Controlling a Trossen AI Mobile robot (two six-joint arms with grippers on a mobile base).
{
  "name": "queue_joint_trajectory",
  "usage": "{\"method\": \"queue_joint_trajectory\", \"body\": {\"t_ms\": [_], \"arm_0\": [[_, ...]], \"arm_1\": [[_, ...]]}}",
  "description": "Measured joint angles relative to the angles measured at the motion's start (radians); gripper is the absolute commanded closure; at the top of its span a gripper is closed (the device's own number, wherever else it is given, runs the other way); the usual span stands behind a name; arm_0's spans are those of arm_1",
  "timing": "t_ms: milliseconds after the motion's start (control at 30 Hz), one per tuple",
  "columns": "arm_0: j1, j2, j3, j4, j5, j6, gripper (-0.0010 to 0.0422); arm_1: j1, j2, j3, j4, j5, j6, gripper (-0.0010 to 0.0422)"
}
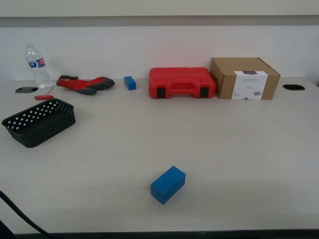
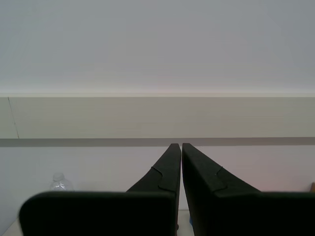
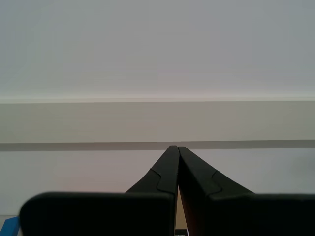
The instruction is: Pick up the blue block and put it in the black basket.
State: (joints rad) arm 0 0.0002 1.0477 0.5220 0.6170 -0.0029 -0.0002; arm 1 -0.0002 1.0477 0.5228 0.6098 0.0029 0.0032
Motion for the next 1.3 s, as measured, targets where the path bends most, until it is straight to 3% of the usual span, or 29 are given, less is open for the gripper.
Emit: {"method": "queue_joint_trajectory", "body": {"t_ms": [633,700,833,1033,1167,1300], "arm_0": [[-0.001,0.000,0.000,0.000,0.000,0.000,0.0413],[0.000,0.000,0.000,0.000,0.000,0.000,0.0413],[0.000,0.000,0.000,0.000,0.000,0.000,0.0413],[-0.001,0.000,0.000,0.000,0.000,0.000,0.0413],[0.001,0.000,0.000,0.000,-0.001,0.000,0.0413],[0.001,0.000,0.000,-0.001,0.000,0.000,0.0413]], "arm_1": [[0.000,0.000,0.002,0.002,0.003,-0.023,0.0413],[-0.002,0.002,0.010,0.000,0.075,-0.066,0.0413],[-0.023,0.047,0.041,-0.097,0.411,-0.093,0.0413],[-0.271,0.217,0.067,-0.442,0.445,-0.040,0.0413],[-0.538,0.414,0.070,-0.505,0.436,-0.010,0.0413],[-0.745,0.649,0.150,-0.538,0.341,0.008,0.0413]]}}
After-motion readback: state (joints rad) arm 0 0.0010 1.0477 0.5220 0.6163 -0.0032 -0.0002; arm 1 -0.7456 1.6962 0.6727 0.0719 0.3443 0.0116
